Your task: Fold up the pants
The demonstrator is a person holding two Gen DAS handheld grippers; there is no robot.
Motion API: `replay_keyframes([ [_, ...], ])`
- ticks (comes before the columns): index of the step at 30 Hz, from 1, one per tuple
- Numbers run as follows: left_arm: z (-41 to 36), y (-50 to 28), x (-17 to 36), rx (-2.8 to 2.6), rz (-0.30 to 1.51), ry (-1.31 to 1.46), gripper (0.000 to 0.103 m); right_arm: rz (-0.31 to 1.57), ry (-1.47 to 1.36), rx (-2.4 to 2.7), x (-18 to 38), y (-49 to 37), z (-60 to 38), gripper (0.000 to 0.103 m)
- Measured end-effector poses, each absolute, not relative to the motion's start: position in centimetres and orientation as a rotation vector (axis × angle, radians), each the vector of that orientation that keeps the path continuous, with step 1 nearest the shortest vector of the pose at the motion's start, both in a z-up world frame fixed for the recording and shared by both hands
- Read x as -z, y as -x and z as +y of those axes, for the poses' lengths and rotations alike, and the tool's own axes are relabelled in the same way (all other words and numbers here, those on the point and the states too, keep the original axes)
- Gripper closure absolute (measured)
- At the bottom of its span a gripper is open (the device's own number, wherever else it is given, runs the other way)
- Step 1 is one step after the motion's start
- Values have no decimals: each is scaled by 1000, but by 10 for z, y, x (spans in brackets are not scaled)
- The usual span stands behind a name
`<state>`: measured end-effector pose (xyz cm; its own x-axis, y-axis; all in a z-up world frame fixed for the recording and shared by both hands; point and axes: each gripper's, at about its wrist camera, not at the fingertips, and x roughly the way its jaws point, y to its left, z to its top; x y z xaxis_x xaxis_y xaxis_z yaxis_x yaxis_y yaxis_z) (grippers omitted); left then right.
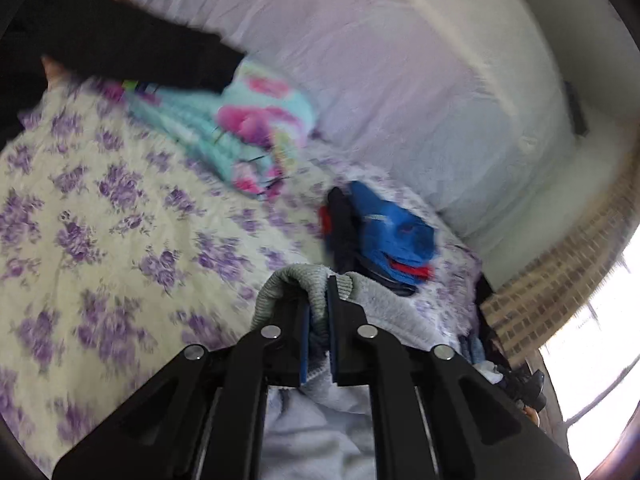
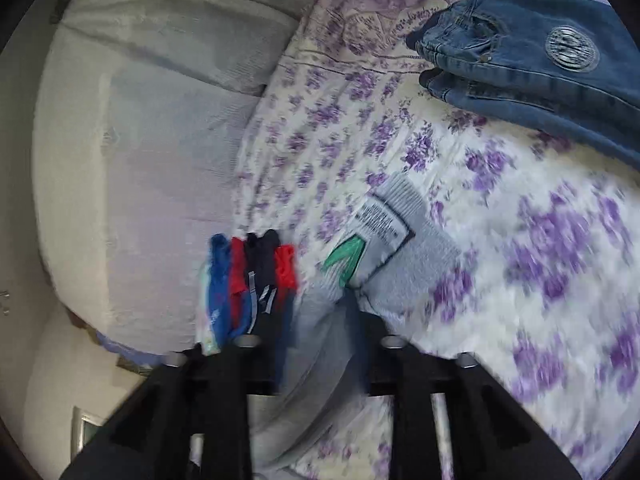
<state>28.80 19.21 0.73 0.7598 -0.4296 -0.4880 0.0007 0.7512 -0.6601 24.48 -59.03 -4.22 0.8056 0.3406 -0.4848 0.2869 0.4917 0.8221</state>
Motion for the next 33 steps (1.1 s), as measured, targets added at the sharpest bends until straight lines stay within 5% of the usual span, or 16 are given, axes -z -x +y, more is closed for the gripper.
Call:
replay_keyframes([
  [1,197,-314,12,231,739,729,95,745,-1035,13,48,-274,-597,11],
  [5,211,-334,68,181,843,816,95,688,-1107,15,61,-268,-602,15],
  [9,208,-291,53,223,771,698,86,717,-886,76,57,-231,-588,14],
  [12,211,-263,47,193,752,661,68,739,-839,94,68,-226,-589,15],
  [16,217,-239,48,167,746,664,68,743,-876,43,82,-257,-586,26],
  [23,197,-242,32,169,764,582,61,842,-864,10,100,-328,-557,27],
  [24,192,-247,30,171,768,566,61,859,-871,4,105,-333,-554,35],
  [25,185,-253,29,174,769,546,60,862,-864,6,108,-335,-552,62],
  [27,177,-263,29,139,783,481,56,843,-856,-10,105,-330,-550,78],
  [33,192,-272,69,42,898,493,54,732,-796,-45,83,-274,-559,82],
])
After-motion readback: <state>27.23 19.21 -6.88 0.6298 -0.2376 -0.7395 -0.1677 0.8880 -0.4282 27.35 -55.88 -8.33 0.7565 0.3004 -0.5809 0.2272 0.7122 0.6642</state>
